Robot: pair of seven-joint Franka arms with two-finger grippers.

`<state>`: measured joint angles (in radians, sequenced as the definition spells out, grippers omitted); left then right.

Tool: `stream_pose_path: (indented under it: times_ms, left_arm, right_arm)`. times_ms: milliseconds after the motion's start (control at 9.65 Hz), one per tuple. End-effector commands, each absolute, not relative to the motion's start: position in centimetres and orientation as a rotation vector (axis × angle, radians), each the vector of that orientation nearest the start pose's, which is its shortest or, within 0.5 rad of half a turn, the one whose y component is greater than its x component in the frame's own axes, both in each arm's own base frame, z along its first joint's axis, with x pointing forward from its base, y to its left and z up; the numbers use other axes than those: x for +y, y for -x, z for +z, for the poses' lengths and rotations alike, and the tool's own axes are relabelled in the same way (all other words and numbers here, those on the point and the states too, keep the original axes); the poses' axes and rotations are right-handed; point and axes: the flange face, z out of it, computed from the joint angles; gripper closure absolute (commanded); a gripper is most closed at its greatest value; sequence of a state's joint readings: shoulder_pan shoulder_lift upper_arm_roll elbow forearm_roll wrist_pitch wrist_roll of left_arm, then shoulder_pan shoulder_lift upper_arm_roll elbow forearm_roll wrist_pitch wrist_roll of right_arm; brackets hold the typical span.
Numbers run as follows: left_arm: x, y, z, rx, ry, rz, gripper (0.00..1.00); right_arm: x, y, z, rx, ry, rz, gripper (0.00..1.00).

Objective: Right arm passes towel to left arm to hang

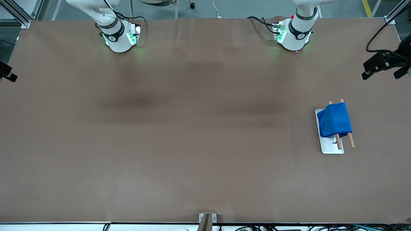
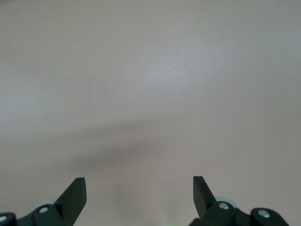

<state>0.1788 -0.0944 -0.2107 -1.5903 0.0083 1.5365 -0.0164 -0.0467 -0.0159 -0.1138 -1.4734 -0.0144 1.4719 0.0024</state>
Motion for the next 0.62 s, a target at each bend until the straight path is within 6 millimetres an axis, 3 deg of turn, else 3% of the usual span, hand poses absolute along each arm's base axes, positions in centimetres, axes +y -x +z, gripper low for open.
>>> stream_pose_path:
  times_ms: [0,415,518]
  left_arm:
    - [-4.1,-49.7,64.4,0.053,3.109,-0.011,0.0]
    - [-5.2,-50.0,65.3,0.084,3.122,-0.011,0.0]
    - [-5.2,-51.0,65.2,0.09,3.129,0.031,0.0]
  right_arm:
    - [-9.0,-53.0,67.3,0.289,3.145,-0.02,0.0]
    - [-9.1,-52.9,67.2,0.289,3.145,-0.017,0.0]
    - [-9.0,-52.9,67.2,0.286,3.146,-0.017,0.0]
